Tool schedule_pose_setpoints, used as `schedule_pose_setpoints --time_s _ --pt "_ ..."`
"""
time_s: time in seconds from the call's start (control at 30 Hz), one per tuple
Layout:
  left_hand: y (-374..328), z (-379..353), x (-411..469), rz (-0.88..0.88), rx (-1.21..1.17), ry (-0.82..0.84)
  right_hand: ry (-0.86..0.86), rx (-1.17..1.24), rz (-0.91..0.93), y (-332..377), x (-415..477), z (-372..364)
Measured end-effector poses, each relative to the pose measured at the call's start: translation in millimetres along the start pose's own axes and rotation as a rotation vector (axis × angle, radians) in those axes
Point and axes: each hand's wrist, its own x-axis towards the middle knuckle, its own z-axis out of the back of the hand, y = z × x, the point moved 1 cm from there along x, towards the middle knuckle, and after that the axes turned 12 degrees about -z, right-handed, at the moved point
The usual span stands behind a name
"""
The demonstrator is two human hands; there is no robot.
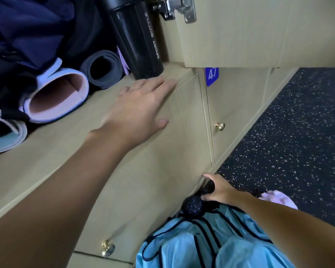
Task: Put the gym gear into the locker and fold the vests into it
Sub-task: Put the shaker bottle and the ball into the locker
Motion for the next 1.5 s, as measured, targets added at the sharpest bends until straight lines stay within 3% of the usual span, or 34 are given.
schedule_pose_setpoints --time_s 0.17,0.5,0.93,1.0,1.2,1.3,1.5 --pt "-1 1 -1 -0.007 0.008 -0.006 0.006 -0.103 -0.036 -19 9 -12" --pt "-5 7 -3 0.038 -0.048 0.042 -0.101 -0.006 0.195 44 -57 68" --pt "-20 79 -49 0.172 -0.719 0.007 -0.379 0.119 0.657 192 -219 203" --pt "-19 90 -53 0.176 -0.79 -0.058 -0.375 0.186 0.718 209 -230 206" --pt "2 135 -70 0.333 -0.615 -0.402 -0.329 0.444 0.788 256 -223 194" --pt "22 159 -64 0.455 -0.611 -0.587 -0.269 0.285 0.685 261 -198 183" --pt "56 180 -12 0.528 -0.648 -0.734 -0.276 0.066 0.574 254 -155 188"
